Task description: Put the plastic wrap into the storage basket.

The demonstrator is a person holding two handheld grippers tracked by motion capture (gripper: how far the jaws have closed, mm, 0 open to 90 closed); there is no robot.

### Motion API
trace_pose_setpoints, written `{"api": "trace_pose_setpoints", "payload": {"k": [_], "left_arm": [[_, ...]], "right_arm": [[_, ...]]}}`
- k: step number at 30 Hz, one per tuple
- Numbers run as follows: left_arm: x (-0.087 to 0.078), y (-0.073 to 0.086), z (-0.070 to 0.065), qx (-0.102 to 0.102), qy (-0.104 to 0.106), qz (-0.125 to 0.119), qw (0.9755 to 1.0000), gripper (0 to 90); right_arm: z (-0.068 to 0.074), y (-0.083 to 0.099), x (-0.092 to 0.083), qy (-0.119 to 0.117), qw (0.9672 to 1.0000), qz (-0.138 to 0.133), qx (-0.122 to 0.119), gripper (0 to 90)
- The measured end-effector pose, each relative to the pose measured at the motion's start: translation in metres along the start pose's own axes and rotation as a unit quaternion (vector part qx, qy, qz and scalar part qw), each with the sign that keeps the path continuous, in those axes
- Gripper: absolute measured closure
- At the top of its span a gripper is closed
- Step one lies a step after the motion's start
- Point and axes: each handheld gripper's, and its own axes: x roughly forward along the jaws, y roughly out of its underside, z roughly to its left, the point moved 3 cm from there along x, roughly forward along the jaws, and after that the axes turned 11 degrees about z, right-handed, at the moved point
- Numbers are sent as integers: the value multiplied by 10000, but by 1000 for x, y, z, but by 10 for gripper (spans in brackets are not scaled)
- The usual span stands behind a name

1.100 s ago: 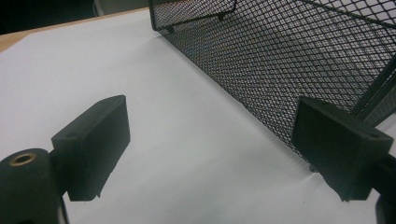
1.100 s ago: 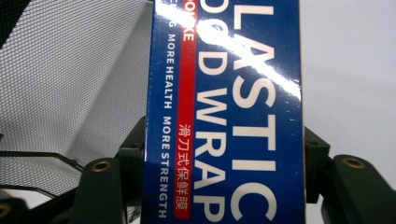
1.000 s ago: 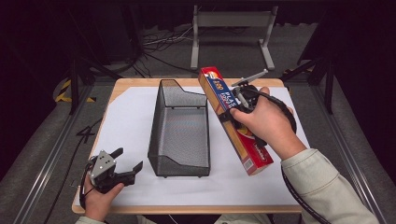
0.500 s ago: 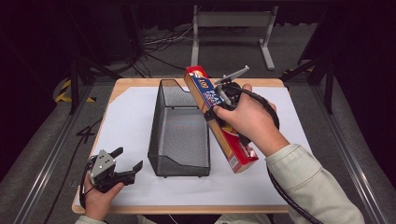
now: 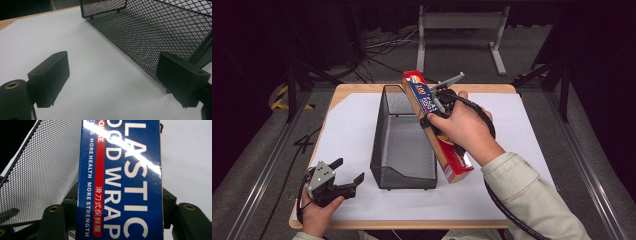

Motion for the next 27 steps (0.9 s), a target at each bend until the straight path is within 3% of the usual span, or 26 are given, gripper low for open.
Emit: {"api": "trace_pose_setpoints", "payload": {"k": [9,27], "left_arm": [[-1,0,1,-10,-16,-19,10000,125],[-1,0,1,-13,-13,-20,10000,125]], "right_arm": [[11,-5,20,-88,9998,186,50,391],[33,-5,60,140,9976,664,-160,391]]}}
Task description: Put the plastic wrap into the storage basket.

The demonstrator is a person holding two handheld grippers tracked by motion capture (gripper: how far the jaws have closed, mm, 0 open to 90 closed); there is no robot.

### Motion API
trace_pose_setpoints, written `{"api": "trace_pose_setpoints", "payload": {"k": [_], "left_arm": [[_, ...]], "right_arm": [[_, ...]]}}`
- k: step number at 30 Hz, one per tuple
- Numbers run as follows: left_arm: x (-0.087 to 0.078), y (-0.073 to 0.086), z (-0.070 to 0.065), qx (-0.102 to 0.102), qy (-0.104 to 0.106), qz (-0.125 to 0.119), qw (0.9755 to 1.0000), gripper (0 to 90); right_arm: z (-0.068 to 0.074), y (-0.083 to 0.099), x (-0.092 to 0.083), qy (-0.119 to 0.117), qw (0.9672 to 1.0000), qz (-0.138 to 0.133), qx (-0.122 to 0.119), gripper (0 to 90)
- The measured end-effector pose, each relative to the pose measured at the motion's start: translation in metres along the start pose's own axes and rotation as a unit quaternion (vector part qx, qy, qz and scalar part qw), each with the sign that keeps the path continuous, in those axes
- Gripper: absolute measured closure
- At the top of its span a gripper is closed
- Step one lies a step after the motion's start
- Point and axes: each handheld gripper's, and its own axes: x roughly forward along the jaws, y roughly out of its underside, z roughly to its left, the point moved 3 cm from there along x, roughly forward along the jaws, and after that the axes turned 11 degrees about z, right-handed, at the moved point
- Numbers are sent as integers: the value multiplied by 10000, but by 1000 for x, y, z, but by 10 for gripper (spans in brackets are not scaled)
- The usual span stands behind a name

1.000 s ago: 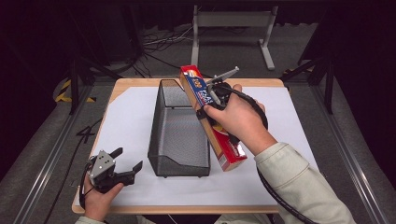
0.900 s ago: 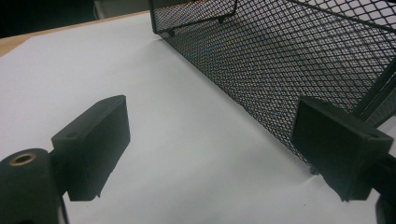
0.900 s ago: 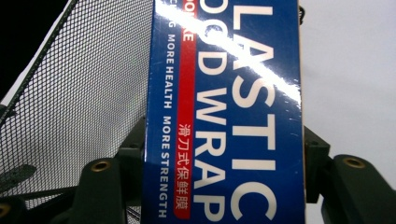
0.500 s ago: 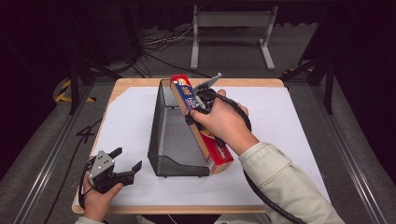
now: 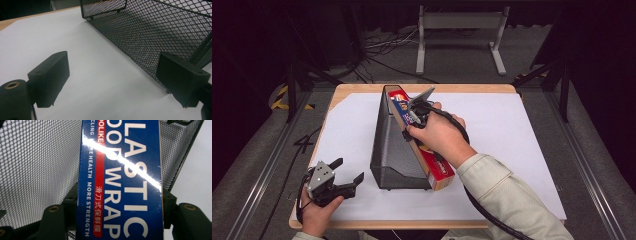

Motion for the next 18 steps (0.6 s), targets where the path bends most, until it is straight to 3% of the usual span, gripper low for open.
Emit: {"api": "trace_pose_setpoints", "payload": {"k": [9,18], "left_arm": [[-1,0,0,2,14,-14,10000,125],[-4,2,2,-27,-2,-33,10000,125]], "right_arm": [[3,-6,17,226,9994,250,-67,391],[5,-13,29,252,9987,444,-60,390]]}}
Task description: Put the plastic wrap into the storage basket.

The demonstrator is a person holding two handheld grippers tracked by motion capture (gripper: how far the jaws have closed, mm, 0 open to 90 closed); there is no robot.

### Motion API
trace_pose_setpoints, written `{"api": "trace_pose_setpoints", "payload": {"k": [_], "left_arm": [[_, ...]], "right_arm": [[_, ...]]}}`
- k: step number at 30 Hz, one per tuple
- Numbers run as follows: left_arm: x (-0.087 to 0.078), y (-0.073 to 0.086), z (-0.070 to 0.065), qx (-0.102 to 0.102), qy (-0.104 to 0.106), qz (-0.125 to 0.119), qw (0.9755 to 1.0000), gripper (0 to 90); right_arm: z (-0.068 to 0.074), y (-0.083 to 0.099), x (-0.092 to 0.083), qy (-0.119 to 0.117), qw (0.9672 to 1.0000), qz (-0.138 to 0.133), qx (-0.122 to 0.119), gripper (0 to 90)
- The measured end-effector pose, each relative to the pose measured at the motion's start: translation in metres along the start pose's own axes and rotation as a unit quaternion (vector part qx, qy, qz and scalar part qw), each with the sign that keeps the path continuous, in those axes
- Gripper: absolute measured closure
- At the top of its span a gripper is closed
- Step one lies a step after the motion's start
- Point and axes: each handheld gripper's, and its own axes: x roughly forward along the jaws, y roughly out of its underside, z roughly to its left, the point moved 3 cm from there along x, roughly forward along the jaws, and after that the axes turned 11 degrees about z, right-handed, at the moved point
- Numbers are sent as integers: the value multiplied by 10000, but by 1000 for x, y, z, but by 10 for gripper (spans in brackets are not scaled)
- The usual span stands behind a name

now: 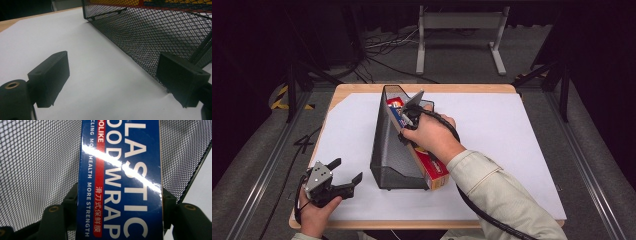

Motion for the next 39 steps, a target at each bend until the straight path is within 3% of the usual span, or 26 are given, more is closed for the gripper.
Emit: {"api": "trace_pose_setpoints", "payload": {"k": [25,28,39], "left_arm": [[2,-1,-1,7,19,2,10000,125],[2,-2,-1,15,28,-7,10000,125],[2,-1,-1,17,24,5,10000,126]], "right_arm": [[3,-4,12,111,9995,292,6,374],[1,-4,17,239,9994,257,-30,358],[-1,-2,10,198,9996,177,20,330]]}}
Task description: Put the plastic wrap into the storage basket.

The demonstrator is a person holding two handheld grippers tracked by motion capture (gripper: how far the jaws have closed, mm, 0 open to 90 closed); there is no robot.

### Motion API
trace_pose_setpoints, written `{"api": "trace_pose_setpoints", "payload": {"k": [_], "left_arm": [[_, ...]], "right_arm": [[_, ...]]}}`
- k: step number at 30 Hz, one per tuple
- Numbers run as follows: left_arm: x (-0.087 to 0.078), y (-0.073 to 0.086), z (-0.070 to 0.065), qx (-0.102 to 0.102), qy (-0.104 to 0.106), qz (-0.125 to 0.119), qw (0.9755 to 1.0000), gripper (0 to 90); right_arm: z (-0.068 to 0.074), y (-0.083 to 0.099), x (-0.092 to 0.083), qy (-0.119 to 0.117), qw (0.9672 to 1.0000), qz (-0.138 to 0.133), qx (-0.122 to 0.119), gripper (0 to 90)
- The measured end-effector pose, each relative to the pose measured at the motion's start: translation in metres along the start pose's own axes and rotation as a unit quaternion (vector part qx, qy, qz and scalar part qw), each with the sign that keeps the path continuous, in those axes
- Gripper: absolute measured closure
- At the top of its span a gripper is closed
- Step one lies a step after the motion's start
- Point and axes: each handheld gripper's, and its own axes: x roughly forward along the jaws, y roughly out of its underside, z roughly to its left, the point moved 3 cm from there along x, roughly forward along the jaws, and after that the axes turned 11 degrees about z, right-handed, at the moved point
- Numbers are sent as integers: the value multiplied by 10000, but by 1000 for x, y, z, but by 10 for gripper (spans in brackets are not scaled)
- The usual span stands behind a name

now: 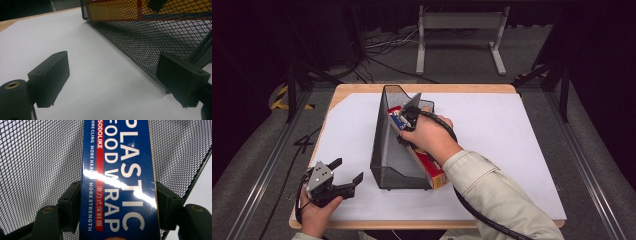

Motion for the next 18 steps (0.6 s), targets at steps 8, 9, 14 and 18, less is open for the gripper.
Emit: {"api": "trace_pose_setpoints", "payload": {"k": [8,9,14,18], "left_arm": [[1,0,0,-6,-6,28,10000,126],[1,0,0,-4,-4,21,10000,126],[1,1,0,-11,-4,27,10000,126],[1,1,0,-13,-4,25,10000,126]], "right_arm": [[-8,4,-4,57,9999,-105,60,297],[-9,4,-4,42,9999,-107,87,296],[-11,6,-11,-72,9997,-194,112,296],[-13,7,-21,-113,9993,-350,63,296]]}}
